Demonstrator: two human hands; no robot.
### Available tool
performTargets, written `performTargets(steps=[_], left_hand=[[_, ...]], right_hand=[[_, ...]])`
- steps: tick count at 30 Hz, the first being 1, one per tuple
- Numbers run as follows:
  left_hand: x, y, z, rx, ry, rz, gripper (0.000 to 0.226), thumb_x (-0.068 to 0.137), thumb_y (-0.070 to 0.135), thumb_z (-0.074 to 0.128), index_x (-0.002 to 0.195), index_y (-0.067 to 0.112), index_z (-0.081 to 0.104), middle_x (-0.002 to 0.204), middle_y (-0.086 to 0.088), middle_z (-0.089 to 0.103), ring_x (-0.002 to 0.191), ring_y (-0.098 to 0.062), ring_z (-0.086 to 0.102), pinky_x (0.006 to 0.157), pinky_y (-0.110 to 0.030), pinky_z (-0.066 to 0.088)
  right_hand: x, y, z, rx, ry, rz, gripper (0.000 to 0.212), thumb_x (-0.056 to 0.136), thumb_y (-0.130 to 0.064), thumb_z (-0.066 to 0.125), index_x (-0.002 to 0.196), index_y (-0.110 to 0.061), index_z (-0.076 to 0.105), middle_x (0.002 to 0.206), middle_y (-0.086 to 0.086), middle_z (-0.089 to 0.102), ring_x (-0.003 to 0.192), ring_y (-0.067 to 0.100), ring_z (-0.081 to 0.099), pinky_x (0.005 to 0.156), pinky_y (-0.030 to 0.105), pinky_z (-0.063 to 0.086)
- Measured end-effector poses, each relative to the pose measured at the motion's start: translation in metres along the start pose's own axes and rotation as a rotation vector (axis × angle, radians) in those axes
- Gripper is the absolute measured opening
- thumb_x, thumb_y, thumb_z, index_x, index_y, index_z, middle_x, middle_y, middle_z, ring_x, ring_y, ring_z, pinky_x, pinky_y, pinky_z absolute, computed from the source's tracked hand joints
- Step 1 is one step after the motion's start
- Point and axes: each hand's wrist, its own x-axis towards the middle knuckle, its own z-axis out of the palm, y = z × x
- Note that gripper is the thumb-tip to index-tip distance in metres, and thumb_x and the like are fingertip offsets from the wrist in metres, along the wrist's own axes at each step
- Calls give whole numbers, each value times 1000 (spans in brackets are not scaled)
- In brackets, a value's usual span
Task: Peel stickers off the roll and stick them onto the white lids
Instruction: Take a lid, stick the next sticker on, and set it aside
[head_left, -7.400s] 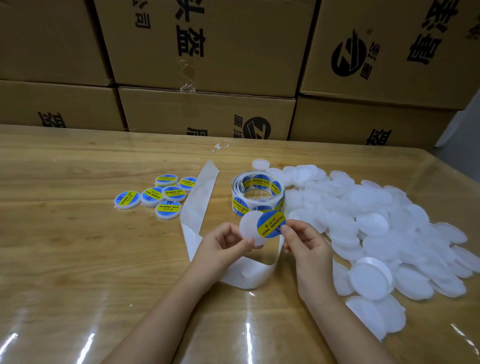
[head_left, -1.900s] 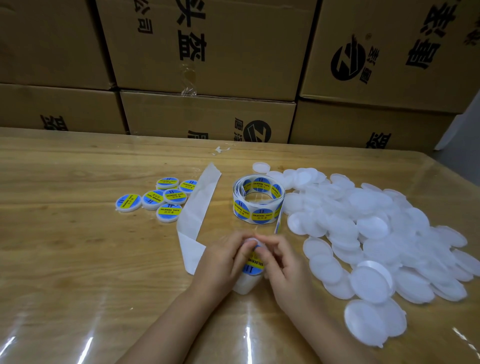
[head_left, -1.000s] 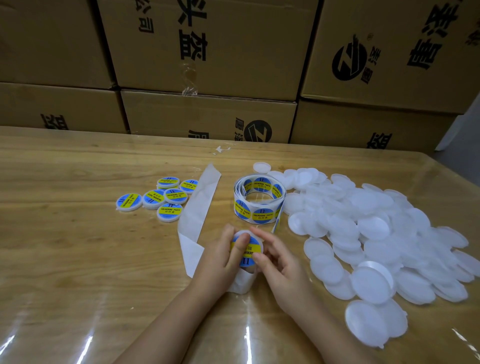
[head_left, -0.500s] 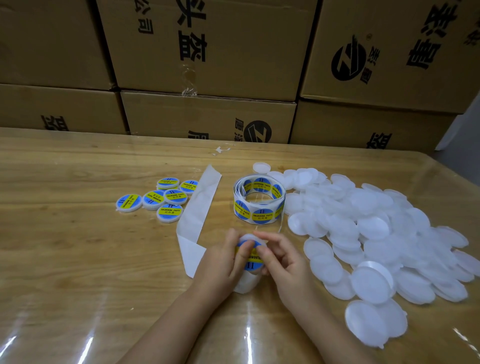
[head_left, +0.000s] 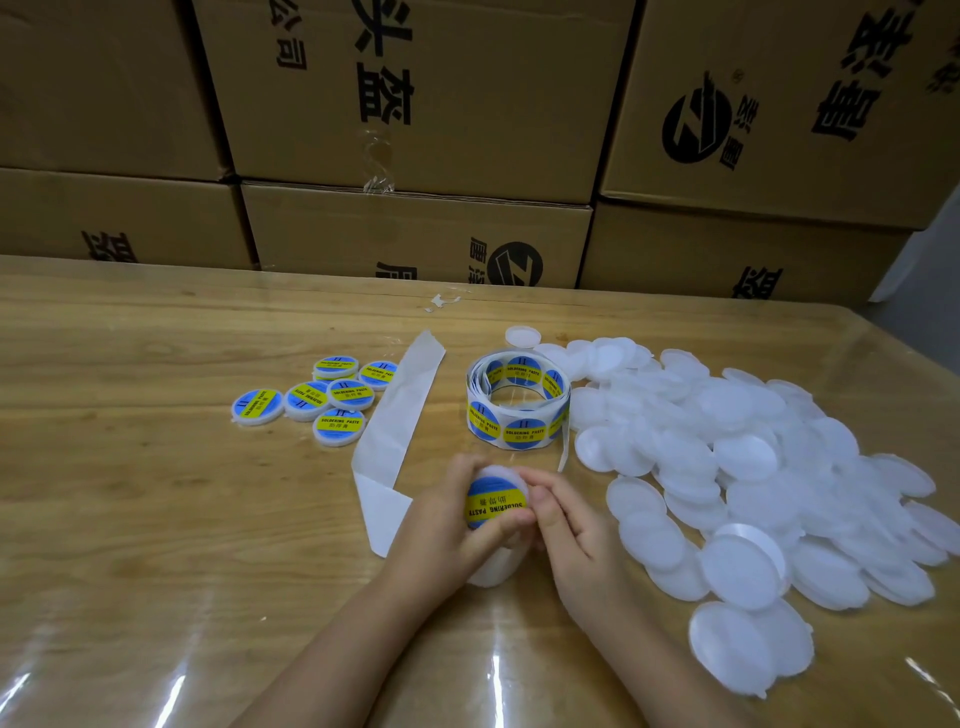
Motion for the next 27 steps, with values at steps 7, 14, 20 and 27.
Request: performTargets(steps=[7, 14, 20, 27], left_hand=[[2, -7, -1, -6, 67, -37, 21, 85, 57, 38, 81, 37, 41, 72, 26, 60, 68, 9, 53, 58, -12, 38], [17, -18, -7, -298, 462, -221, 21, 93, 42, 37, 80, 28, 46, 69, 16, 57, 57, -5, 55, 44, -15, 45], [26, -38, -38, -386, 611, -394, 19, 97, 31, 39, 80, 27, 47, 75, 8, 55, 63, -12, 52, 47, -17, 46], [27, -60, -65, -199, 525, -484, 14, 74, 30, 39, 86, 33, 44, 81, 11, 58, 72, -17, 57, 68, -40, 46]], right_hand=[[-1, 1, 5, -56, -17, 4, 21, 86, -34, 54, 99, -48, 62, 89, -11, 70, 83, 12, 64, 73, 26, 51], [2, 4, -3, -197, -22, -58, 14, 86, -29, 56, 91, -39, 64, 85, -13, 64, 78, 8, 59, 68, 12, 41], [5, 10, -7, -377, -18, -189, 15, 82, -11, 58, 90, -17, 69, 84, -9, 53, 71, 10, 52, 65, 17, 41], [11, 18, -12, -428, 158, -164, 24, 78, 6, 57, 81, -14, 69, 83, -4, 53, 70, 9, 53, 59, 13, 40]])
